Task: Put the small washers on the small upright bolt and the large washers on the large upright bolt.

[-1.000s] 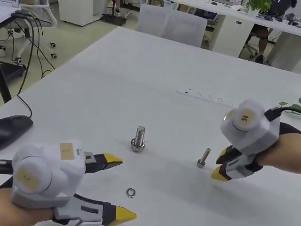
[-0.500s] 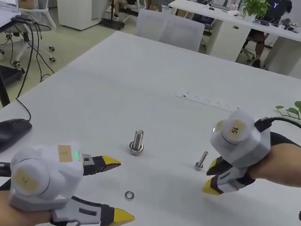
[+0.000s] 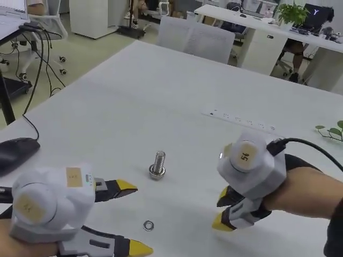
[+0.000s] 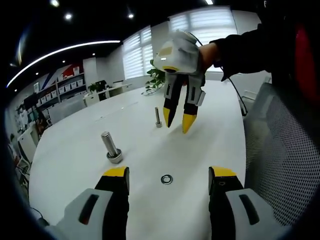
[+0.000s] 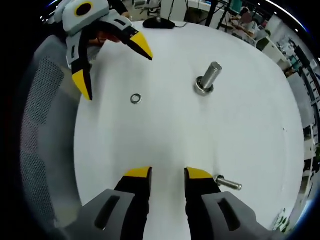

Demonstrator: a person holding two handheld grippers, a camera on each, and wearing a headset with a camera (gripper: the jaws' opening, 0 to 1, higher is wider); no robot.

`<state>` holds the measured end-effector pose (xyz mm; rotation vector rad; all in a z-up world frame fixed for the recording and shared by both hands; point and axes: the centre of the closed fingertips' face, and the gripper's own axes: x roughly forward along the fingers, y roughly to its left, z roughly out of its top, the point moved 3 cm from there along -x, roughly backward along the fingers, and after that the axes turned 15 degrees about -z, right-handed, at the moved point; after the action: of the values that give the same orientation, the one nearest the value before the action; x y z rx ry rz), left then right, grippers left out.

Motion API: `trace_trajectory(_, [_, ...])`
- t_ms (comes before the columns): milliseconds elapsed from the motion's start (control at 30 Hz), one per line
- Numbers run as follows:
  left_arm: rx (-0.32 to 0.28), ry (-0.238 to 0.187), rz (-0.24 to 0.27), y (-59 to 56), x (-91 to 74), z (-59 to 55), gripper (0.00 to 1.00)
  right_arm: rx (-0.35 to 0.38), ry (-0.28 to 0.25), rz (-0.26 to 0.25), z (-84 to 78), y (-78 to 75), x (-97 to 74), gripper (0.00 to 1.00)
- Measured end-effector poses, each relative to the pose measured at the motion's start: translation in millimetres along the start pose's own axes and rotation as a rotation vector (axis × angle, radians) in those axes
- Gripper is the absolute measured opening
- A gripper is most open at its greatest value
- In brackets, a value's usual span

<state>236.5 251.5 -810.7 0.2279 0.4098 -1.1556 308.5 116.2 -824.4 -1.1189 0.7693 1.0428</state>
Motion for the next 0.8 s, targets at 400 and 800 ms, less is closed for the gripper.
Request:
trace_trajectory(400, [0.000, 0.004, 0.008, -1.3, -3.5, -1.1, 0.63, -0.089, -0.047, 0.031, 39.9, 15.1, 2.9, 0.27])
trace_trajectory(800, [-0.008, 0.002, 0.020, -4.0, -6.8, -2.8, 0.63, -0.169, -0.074, 0.078, 69.1, 37.3, 11.7, 0.28])
